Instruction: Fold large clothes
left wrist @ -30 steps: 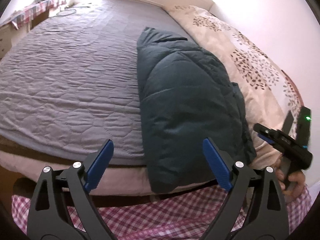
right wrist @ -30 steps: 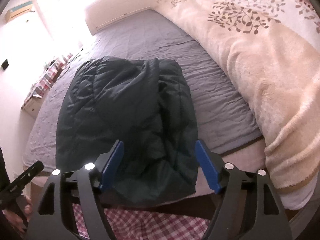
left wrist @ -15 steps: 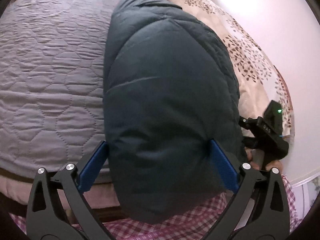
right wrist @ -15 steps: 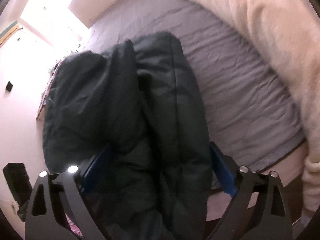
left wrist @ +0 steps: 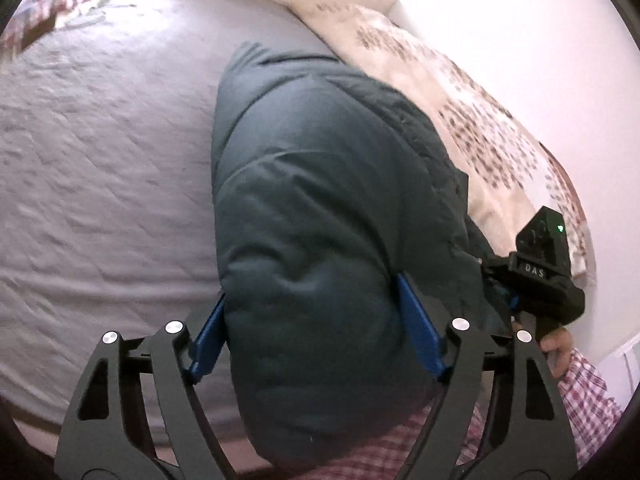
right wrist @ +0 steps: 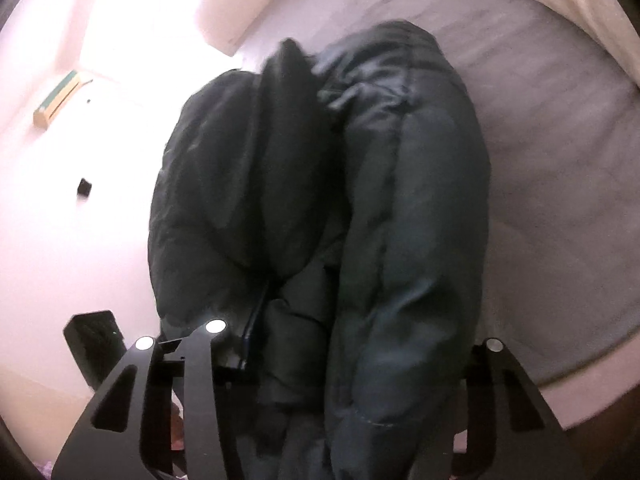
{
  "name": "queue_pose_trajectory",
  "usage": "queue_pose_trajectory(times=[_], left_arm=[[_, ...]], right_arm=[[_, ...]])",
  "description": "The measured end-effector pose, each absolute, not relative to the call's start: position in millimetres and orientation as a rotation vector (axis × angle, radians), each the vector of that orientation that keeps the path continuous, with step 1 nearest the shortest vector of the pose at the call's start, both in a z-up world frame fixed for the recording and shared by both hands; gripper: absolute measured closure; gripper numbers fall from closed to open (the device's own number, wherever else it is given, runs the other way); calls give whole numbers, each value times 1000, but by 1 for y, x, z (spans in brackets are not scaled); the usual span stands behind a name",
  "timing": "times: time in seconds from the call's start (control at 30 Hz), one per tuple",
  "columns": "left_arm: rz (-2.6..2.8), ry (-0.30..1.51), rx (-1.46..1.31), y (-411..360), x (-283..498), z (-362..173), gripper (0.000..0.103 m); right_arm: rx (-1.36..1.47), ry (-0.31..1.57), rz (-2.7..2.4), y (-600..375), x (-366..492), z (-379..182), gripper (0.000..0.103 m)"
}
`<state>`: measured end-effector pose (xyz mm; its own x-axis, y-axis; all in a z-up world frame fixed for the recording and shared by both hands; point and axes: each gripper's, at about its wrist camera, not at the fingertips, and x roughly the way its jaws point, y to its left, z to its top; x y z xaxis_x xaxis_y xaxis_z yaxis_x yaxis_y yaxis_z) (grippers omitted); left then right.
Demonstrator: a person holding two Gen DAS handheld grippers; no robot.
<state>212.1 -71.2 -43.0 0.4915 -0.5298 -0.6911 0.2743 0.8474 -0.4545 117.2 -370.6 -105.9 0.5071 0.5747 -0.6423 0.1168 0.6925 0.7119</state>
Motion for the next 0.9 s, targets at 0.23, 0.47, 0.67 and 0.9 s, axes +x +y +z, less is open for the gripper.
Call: queue_pose_trajectory(times=[0.23, 0.47, 0.67, 0.9], left_arm=[[-332, 873, -290, 1, 254, -36, 28], [-268, 871, -281, 33, 263, -49, 27], [-221, 838, -221, 28, 255, -44, 23], [-152, 784, -187, 30, 222, -21, 20]], right_arm=[[658, 1034, 363, -287, 186, -90, 56], [563, 1029, 380, -223, 211, -98, 56], [614, 1046, 330, -234, 215, -108, 43], [583, 1030, 259, -252, 215, -83, 33]])
